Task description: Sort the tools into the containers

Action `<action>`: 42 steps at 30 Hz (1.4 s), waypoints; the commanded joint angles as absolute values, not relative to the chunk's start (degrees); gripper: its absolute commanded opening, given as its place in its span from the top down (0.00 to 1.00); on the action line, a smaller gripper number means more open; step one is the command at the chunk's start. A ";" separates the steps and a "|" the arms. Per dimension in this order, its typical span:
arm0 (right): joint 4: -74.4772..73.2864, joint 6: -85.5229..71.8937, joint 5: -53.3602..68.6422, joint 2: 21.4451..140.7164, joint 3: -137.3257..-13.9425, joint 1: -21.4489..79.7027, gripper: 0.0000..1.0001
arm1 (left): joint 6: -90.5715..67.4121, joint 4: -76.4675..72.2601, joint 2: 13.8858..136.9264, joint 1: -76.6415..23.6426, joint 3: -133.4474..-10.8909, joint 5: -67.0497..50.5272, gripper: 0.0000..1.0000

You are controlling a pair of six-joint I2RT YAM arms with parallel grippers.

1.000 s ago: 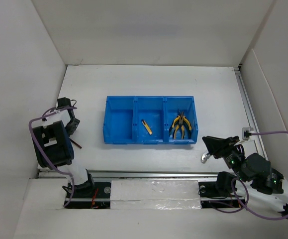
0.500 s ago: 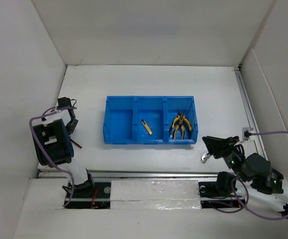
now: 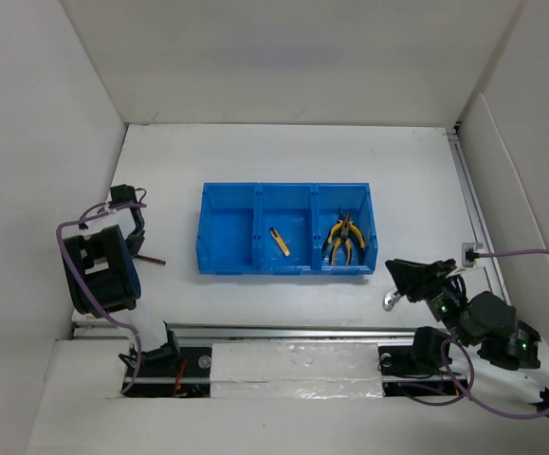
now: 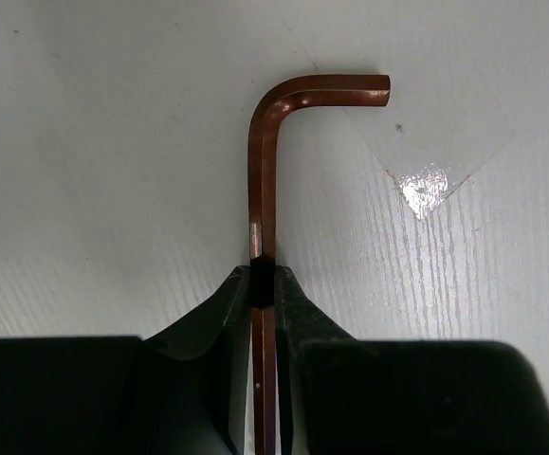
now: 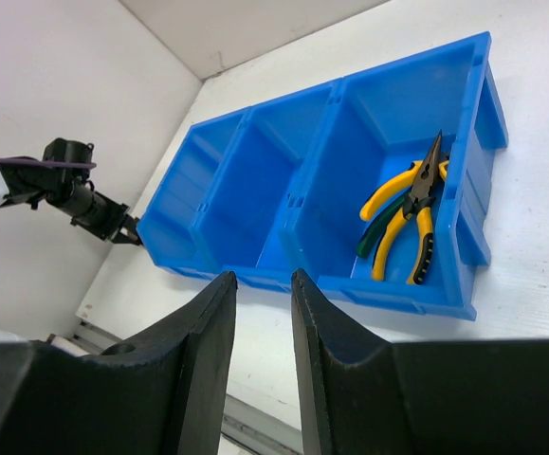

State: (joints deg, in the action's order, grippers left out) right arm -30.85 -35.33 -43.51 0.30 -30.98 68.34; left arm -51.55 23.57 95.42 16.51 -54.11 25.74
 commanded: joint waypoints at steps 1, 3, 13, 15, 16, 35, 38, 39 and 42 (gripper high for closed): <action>-28.56 -34.37 -43.68 -12.74 -31.11 68.73 0.65 | -52.56 30.05 95.98 15.21 -54.75 24.78 1.00; -28.56 -34.37 -43.68 -12.83 -31.11 68.73 0.65 | -53.08 31.37 94.23 14.06 -57.12 25.40 1.00; -28.65 -34.37 -43.51 -12.83 -31.20 68.73 0.65 | -54.93 41.47 92.02 7.48 -69.16 33.74 1.00; -28.48 -34.19 -43.33 -12.83 -31.11 68.73 0.65 | -56.24 43.15 91.41 6.94 -71.01 36.89 1.00; -28.48 -34.28 -43.24 -12.83 -31.11 68.73 0.65 | -56.51 44.02 90.97 6.25 -71.36 37.44 1.00; -28.56 -34.10 -43.51 -12.83 -31.29 68.73 0.65 | -39.29 42.45 84.20 -23.98 -92.55 33.04 1.00; -28.48 -34.02 -43.59 -12.75 -31.20 68.73 0.65 | -36.66 39.82 84.02 -28.91 -90.36 32.44 1.00; -28.48 -34.01 -43.51 -12.83 -31.20 68.73 0.65 | -34.56 38.16 83.85 -30.74 -89.05 30.95 1.00; -28.48 -34.01 -43.42 -12.83 -31.20 68.73 0.65 | -32.53 35.70 83.50 -32.17 -85.80 30.16 1.00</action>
State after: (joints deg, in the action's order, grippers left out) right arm -30.85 -35.11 -43.20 0.30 -30.98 68.34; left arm -37.04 39.31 84.90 -31.53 -88.44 30.59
